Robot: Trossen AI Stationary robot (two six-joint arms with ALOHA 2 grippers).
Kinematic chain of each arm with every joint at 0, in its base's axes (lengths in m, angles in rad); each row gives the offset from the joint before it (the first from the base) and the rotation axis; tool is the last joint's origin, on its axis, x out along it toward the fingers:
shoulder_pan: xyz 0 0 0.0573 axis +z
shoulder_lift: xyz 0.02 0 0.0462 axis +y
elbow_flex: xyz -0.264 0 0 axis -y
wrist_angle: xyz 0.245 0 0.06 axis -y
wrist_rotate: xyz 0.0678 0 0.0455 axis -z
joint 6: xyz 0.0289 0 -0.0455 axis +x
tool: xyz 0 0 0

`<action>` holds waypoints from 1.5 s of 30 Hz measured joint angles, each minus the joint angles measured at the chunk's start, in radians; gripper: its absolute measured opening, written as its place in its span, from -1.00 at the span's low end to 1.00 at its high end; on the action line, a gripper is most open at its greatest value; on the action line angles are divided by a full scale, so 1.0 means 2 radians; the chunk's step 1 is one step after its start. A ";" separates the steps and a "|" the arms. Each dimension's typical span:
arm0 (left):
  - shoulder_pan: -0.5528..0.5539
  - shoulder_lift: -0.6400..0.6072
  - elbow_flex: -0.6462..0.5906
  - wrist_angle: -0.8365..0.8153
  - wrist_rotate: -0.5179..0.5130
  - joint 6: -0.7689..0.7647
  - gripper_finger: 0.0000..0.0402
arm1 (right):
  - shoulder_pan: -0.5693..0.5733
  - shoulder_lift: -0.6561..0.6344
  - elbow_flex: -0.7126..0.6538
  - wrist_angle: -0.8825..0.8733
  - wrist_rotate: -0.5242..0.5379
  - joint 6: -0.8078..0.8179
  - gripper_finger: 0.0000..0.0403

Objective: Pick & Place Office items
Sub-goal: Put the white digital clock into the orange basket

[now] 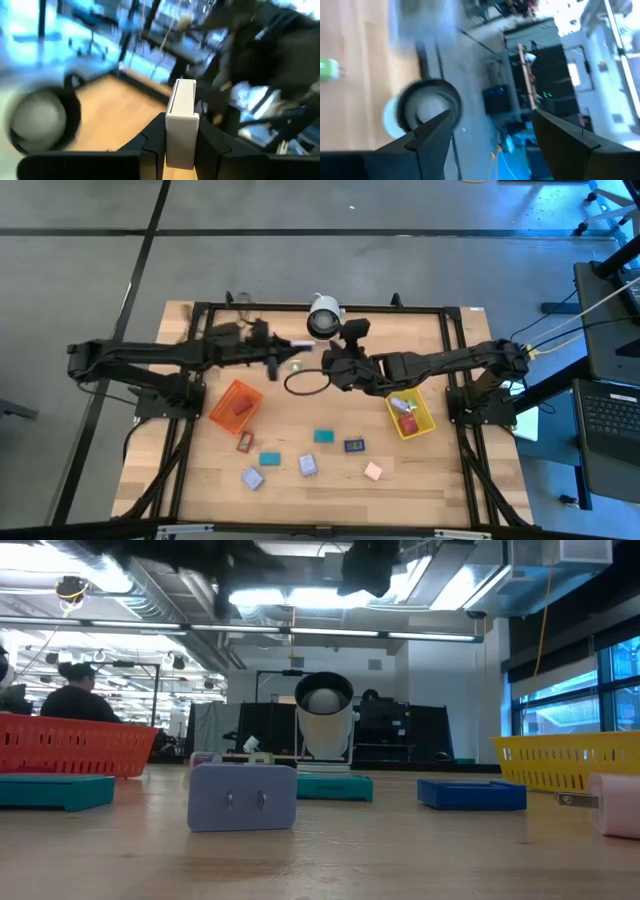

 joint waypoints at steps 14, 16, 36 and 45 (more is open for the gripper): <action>0.000 -0.239 0.001 -0.313 -0.013 -0.010 -0.68 | -0.011 -0.120 0.000 -0.023 -0.181 0.192 0.32; -0.001 -0.251 0.001 -0.353 -0.013 -0.021 -0.68 | -0.011 -0.138 0.000 -0.026 -0.191 0.217 0.32; -0.109 -0.206 0.000 -0.644 -0.066 -0.179 -0.68 | -0.010 -0.198 -0.001 -0.084 -0.099 0.329 0.24; -0.152 -0.119 0.000 -0.654 -0.094 -0.208 -0.68 | -0.010 -0.198 0.000 -0.109 -0.063 0.326 0.20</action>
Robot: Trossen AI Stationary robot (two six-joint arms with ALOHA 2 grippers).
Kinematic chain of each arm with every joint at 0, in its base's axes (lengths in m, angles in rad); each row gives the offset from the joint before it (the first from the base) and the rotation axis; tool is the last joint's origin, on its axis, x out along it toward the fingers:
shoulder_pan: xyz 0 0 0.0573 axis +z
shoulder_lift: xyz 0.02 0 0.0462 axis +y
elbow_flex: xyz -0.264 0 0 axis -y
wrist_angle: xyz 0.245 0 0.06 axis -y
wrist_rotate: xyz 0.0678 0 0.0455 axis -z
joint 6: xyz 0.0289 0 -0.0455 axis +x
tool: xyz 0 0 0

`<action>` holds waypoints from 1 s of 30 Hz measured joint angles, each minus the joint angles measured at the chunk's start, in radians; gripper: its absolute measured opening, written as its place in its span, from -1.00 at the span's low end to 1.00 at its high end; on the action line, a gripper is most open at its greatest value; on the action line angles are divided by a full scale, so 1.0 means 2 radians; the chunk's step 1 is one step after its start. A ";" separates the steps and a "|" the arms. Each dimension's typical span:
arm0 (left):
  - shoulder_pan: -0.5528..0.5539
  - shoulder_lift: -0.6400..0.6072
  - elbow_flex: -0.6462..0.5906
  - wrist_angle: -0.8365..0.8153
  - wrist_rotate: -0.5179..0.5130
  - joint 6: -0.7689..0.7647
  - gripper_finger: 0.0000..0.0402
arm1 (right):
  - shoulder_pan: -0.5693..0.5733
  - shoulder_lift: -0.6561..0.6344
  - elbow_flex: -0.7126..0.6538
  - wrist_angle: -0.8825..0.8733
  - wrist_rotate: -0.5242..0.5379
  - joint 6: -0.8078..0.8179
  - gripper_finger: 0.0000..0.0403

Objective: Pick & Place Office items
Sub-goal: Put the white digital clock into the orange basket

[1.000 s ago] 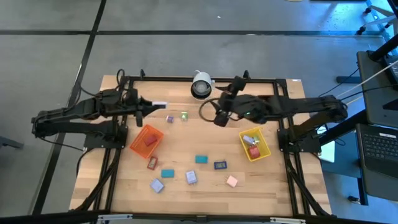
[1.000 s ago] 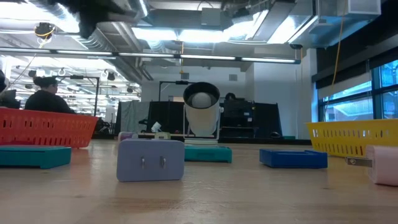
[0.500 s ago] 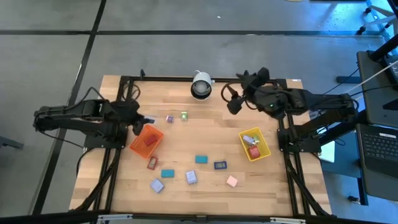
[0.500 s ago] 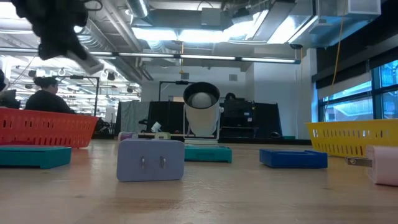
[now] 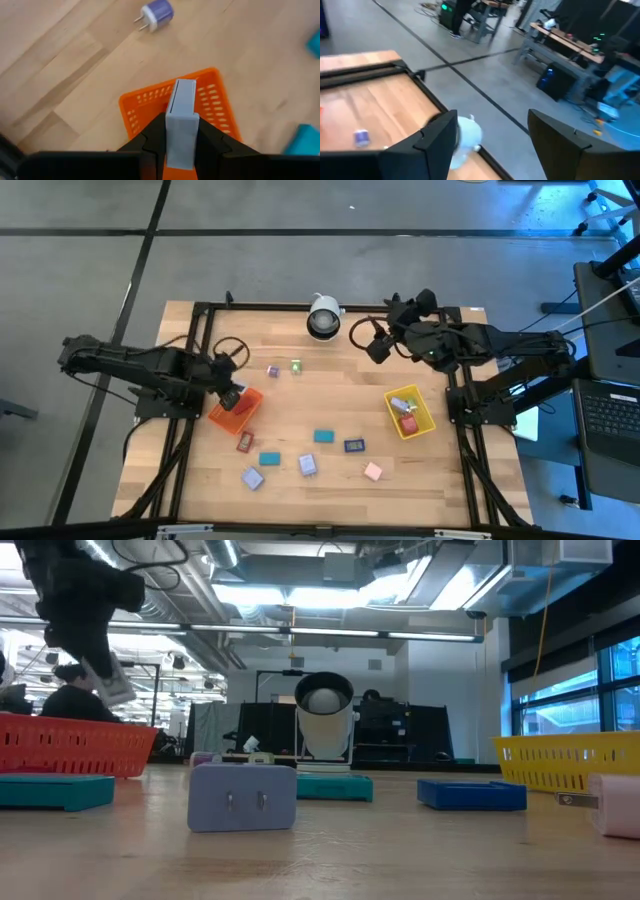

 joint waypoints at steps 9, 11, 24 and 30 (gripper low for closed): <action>-0.029 0.094 0.000 -0.024 -0.033 -0.026 -0.68 | 0.000 0.000 0.000 -0.029 0.021 0.000 0.20; -0.032 0.110 0.000 -0.023 -0.034 -0.026 -0.68 | 0.000 0.000 0.000 -0.029 0.021 -0.001 0.20; -0.032 0.196 0.000 -0.023 -0.056 -0.024 -0.68 | 0.000 0.000 0.000 -0.035 0.007 0.000 0.20; -0.032 0.230 0.000 -0.023 -0.064 -0.014 -0.68 | 0.000 0.002 0.000 -0.036 -0.002 0.001 0.19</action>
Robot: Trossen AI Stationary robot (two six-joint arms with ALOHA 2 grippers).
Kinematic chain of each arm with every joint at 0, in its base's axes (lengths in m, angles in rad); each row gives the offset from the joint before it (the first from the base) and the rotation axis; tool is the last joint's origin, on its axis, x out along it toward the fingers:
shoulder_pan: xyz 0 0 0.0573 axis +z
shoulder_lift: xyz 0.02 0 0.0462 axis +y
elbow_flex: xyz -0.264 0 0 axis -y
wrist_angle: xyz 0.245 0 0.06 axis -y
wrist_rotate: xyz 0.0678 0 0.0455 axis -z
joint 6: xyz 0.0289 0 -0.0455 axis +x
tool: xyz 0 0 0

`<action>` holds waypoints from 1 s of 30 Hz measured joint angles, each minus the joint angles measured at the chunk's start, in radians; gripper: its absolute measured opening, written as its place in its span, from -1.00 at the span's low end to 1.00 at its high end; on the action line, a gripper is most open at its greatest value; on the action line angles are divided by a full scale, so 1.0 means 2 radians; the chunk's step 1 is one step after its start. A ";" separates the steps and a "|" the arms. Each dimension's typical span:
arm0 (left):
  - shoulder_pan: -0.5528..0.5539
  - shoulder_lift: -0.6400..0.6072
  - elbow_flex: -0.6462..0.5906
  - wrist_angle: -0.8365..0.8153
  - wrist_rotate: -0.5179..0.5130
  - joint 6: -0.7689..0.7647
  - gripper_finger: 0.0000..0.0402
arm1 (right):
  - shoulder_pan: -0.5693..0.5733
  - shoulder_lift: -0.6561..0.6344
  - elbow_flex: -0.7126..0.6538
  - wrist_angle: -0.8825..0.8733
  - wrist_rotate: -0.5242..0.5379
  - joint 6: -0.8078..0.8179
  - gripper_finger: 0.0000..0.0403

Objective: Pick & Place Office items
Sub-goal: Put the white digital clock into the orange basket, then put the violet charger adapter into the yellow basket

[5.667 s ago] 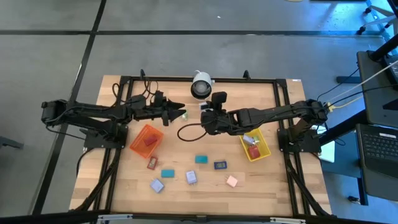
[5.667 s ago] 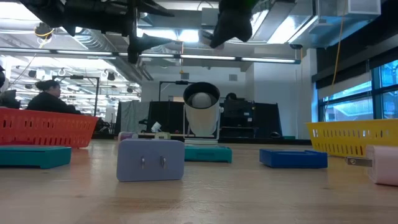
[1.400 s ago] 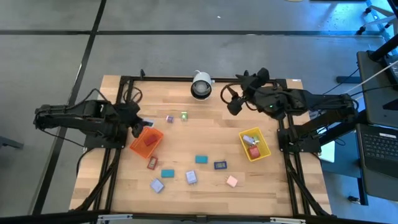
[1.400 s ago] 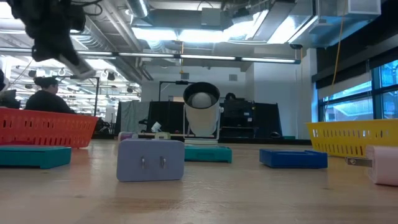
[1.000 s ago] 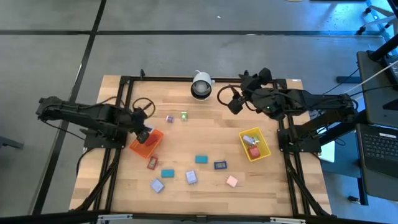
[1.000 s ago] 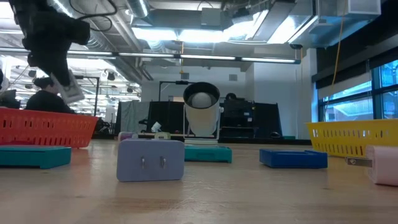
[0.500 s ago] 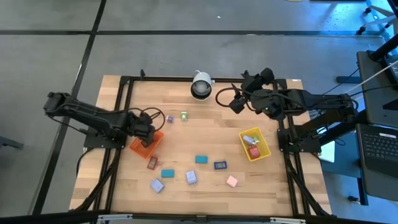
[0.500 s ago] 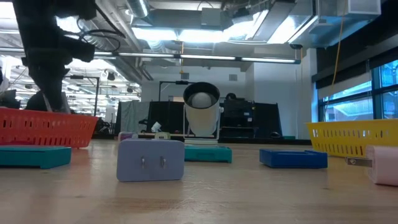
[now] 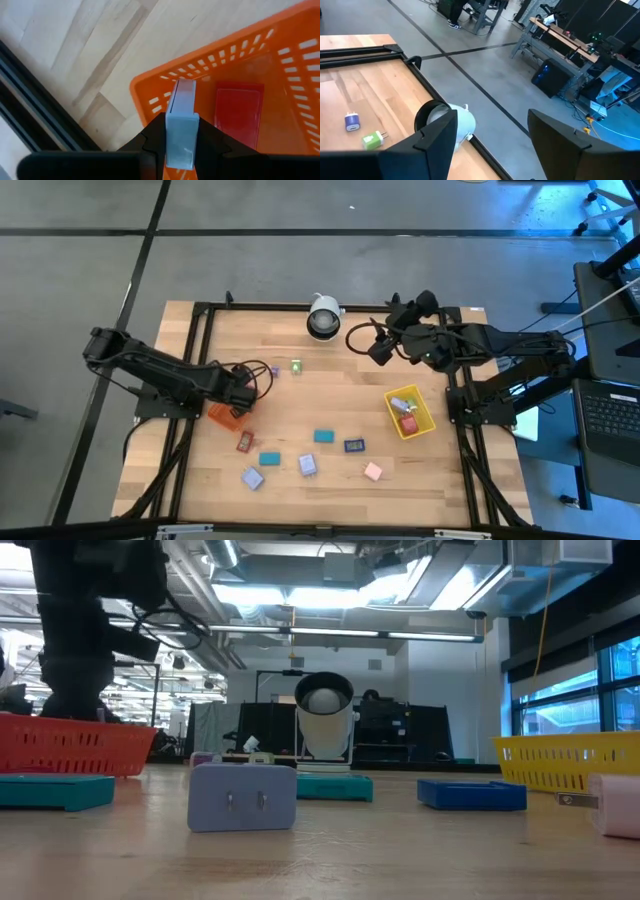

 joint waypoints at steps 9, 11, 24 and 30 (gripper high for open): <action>0.000 0.013 0.001 0.001 -0.005 0.007 -0.62 | 0.000 0.000 0.000 -0.010 -0.013 0.007 0.19; -0.002 0.009 0.005 0.001 -0.002 0.017 -0.55 | 0.000 0.000 0.000 -0.010 -0.013 0.007 0.19; -0.002 0.009 0.055 -0.025 0.014 0.056 0.03 | 0.000 0.000 0.000 -0.023 -0.013 0.008 0.20; -0.002 0.009 0.112 -0.080 -0.003 0.094 0.09 | 0.000 0.000 0.000 -0.028 -0.013 0.008 0.20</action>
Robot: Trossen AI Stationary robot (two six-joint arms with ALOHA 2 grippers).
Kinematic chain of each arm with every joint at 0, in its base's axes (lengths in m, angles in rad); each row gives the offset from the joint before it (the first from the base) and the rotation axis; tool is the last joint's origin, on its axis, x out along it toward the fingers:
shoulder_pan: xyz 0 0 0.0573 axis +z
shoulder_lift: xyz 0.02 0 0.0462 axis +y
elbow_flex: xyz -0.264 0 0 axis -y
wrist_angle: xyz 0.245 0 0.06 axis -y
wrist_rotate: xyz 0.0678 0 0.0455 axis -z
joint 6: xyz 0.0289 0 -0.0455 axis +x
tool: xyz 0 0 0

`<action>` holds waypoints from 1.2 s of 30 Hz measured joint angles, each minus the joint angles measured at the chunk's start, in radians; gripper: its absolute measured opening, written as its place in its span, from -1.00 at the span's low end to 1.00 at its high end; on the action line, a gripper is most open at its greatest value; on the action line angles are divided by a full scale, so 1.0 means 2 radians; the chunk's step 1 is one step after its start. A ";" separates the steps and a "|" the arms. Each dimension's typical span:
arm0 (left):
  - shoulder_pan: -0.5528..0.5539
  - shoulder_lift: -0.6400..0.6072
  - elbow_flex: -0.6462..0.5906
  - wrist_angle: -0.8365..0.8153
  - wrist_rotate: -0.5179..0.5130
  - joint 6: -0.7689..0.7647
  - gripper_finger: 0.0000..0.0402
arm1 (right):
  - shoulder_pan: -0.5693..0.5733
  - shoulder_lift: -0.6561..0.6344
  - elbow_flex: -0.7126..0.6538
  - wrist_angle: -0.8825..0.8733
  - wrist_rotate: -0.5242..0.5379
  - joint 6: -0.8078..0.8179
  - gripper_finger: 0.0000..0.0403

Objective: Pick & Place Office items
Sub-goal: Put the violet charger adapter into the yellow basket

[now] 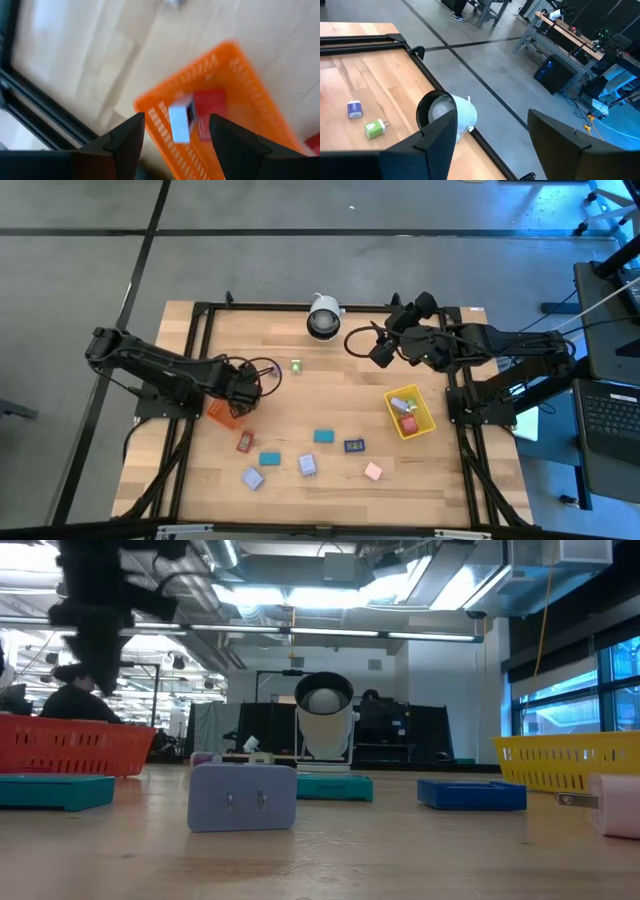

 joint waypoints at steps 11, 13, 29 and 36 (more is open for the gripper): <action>0.036 0.000 0.041 0.008 -0.167 0.216 0.10 | 0.000 0.000 0.000 -0.002 0.004 0.000 0.20; 0.048 0.000 0.041 0.008 -0.197 0.242 0.10 | 0.000 0.000 0.000 -0.006 0.004 0.000 0.20; 0.175 0.041 0.041 0.162 -0.028 0.433 0.34 | 0.000 0.000 0.000 -0.079 -0.011 0.049 0.20; 0.210 0.104 0.041 0.166 -0.005 0.491 0.31 | 0.000 0.000 0.000 -0.126 -0.021 0.079 0.20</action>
